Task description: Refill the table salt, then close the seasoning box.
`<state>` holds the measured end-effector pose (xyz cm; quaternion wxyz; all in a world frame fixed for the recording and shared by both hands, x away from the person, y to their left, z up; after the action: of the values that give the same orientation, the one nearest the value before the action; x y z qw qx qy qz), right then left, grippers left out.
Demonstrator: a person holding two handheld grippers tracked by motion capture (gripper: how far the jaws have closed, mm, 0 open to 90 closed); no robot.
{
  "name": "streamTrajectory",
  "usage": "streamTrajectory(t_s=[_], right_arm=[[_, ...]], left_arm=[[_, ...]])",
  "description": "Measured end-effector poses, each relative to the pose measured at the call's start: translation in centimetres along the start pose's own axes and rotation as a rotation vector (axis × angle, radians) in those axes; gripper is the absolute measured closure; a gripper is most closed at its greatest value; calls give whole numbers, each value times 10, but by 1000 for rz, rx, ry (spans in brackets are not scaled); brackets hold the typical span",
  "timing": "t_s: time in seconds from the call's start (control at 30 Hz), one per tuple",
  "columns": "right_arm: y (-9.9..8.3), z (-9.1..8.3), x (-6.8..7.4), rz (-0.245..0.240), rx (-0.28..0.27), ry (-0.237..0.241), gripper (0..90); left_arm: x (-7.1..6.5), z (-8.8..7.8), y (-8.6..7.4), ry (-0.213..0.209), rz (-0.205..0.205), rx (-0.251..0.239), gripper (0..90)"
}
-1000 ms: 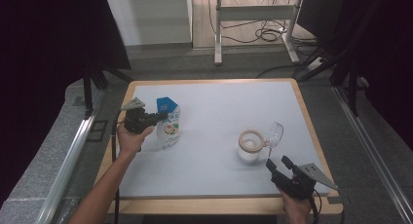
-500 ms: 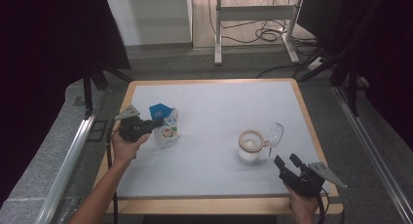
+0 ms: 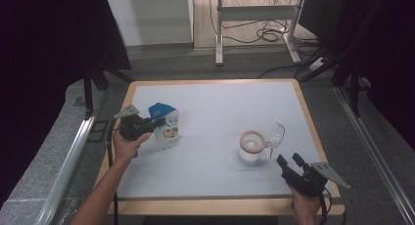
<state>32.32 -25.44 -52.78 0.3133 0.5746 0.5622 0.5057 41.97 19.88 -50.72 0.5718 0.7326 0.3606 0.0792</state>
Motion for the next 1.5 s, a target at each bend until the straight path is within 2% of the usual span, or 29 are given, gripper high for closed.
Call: streamTrajectory(t_s=[0.2, 0.3, 0.4, 0.5, 0.67, 0.73, 0.87, 1.1, 1.23, 1.4, 1.5], right_arm=[[2, -1, 0, -3, -7, 2, 352], [4, -1, -1, -3, -12, 1, 354], [7, -2, -4, -4, -15, -9, 381], [11, -2, -7, -17, -24, -15, 455], [21, -2, -10, -39, -28, -14, 672], [27, -1, -10, -59, -37, -19, 761], [40, 1, -8, -63, -52, -4, 893], [52, 8, 8, -79, -60, 31, 900], [54, 14, 16, -91, -53, 47, 900], [54, 20, 18, -97, -48, 49, 900], [54, 21, 16, -98, -48, 47, 900]], left_arm=[[-3, -3, -2, 9, 14, 10, 498], [-5, -5, -6, 20, 34, 28, 451], [-9, -8, -11, 12, 35, 41, 412], [-12, -11, -18, 20, 40, 52, 403], [-16, -16, -32, 40, 37, 74, 369], [-18, -18, -38, 34, 29, 81, 364], [-20, -23, -47, 28, 10, 84, 358], [-23, -26, -65, 52, 3, 128, 356], [-24, -33, -75, 56, -25, 125, 356], [-24, -40, -86, 76, -25, 129, 354], [-24, -44, -91, 74, -29, 129, 355]])
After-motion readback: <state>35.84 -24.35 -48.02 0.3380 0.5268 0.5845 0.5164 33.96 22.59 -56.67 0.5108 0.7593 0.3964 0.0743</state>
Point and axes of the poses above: each handheld gripper's, and its own axes: z roughly forward along the jaws, y roughly out of its top, x roughly to its left, the point moved 8 cm from there along z, roughly forward along the jaws, and after that the axes turned 9 degrees about -y, right-handed, at the moved point
